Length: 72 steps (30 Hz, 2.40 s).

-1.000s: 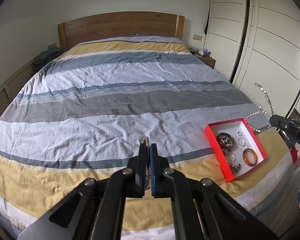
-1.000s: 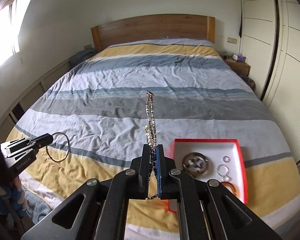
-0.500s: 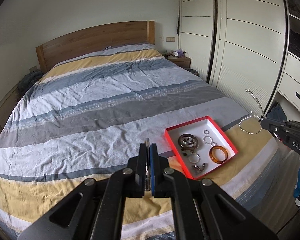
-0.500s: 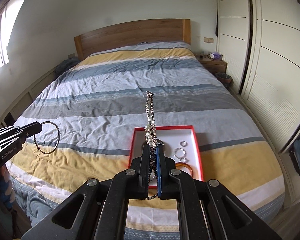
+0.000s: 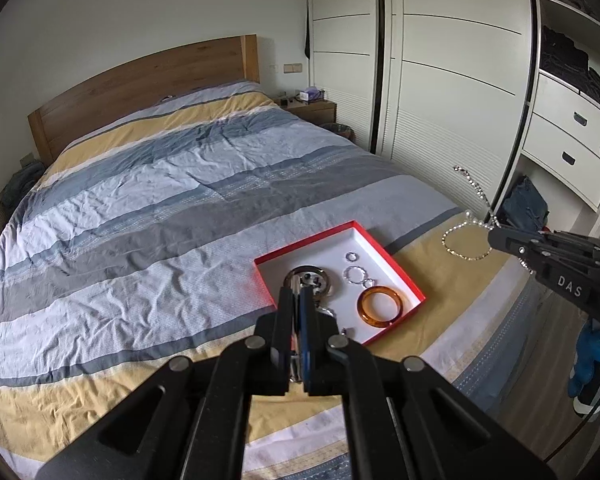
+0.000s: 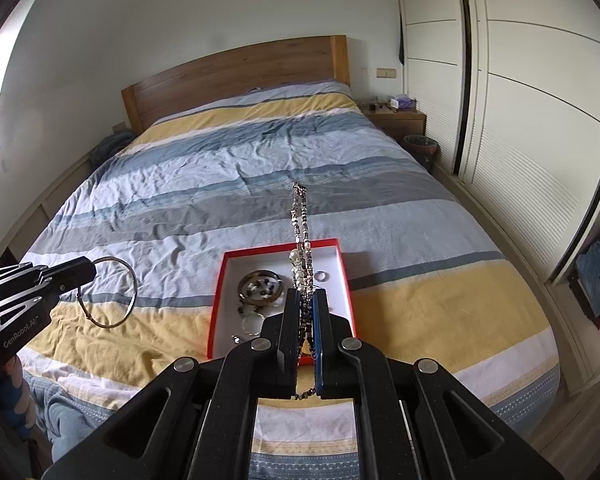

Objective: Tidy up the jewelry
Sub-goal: 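Carry the silver hoop and chain necklaces over the red box with both tools, then lower the hoop and necklaces into the box and open both tools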

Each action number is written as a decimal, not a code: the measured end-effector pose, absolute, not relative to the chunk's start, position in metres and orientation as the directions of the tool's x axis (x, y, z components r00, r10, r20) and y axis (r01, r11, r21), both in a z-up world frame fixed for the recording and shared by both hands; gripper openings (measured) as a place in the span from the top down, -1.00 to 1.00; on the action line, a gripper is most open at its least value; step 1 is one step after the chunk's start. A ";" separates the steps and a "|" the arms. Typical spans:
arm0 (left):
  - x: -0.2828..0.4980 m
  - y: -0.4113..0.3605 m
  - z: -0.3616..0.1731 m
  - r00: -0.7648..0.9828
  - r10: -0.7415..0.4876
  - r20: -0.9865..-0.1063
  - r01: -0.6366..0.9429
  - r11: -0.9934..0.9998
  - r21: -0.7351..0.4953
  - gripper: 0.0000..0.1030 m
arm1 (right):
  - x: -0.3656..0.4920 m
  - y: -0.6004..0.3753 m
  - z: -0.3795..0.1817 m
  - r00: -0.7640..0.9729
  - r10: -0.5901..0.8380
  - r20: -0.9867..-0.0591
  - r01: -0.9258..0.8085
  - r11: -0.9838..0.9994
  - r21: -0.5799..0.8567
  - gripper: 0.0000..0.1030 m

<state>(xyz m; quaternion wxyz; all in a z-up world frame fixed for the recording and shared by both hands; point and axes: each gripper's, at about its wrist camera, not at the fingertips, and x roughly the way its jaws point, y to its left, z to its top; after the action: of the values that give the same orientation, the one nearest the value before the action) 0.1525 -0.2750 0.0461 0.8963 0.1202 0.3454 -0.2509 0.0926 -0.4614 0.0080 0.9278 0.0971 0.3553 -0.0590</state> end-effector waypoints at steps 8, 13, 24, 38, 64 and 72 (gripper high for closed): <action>0.172 -0.312 0.015 0.583 -0.380 -0.718 0.572 0.820 0.031 0.95 | 0.118 -0.477 -0.030 0.703 -0.017 -0.711 0.189 0.968 0.163 0.88; 0.190 -0.328 -0.016 0.540 -0.370 -0.756 0.578 0.816 0.013 0.95 | 0.144 -0.481 -0.067 0.660 0.017 -0.751 0.183 0.966 0.183 0.88; 0.216 -0.348 -0.081 0.473 -0.340 -0.813 0.575 0.818 -0.008 0.95 | 0.189 -0.473 -0.138 0.576 0.081 -0.813 0.164 0.963 0.212 0.88; 0.226 -0.347 -0.114 0.430 -0.340 -0.836 0.553 0.832 -0.054 0.94 | 0.204 -0.472 -0.174 0.523 0.094 -0.847 0.167 0.964 0.209 0.86; 0.236 -0.348 -0.143 0.399 -0.321 -0.859 0.514 0.854 -0.081 0.92 | 0.204 -0.475 -0.190 0.502 0.044 -0.864 0.196 0.967 0.164 0.80; 0.233 -0.349 -0.144 0.399 -0.325 -0.857 0.515 0.853 -0.084 0.88 | 0.203 -0.466 -0.187 0.507 0.019 -0.862 0.180 0.975 0.128 0.44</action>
<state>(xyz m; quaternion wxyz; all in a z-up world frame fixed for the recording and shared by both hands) 0.2334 -0.3486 -0.1442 0.8306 0.0978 0.4863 -0.2530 0.2032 -0.4661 -0.1868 0.8621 0.1006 0.4945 -0.0465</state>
